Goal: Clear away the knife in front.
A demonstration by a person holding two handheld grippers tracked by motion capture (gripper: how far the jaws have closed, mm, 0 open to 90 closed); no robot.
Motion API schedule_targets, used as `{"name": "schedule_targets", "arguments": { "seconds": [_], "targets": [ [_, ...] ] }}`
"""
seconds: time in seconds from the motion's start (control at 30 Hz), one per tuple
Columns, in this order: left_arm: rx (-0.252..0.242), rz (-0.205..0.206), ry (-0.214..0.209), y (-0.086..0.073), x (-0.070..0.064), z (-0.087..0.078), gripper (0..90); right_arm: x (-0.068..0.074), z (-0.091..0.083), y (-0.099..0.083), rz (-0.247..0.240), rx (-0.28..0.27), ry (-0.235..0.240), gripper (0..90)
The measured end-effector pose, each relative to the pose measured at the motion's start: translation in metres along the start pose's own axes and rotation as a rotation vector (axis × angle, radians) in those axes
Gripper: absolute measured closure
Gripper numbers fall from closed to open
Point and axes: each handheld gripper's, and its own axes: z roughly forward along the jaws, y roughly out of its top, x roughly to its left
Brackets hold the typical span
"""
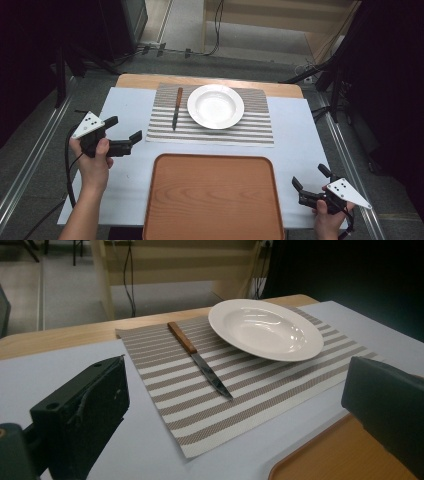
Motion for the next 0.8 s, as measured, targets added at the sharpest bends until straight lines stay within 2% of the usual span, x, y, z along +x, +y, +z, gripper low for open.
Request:
{"name": "schedule_targets", "arguments": {
  "seconds": [0.2,0.8],
  "targets": [
    [0.017,0.016,-0.015,0.007,0.0,0.019,0.0,-0.001,0.0,0.0,0.004,-0.004,0.002,0.0],
    [0.057,0.013,-0.052,0.026,0.005,0.075,0.0,-0.001,0.0,0.0,0.007,-0.004,0.004,0.0]
  ]
}}
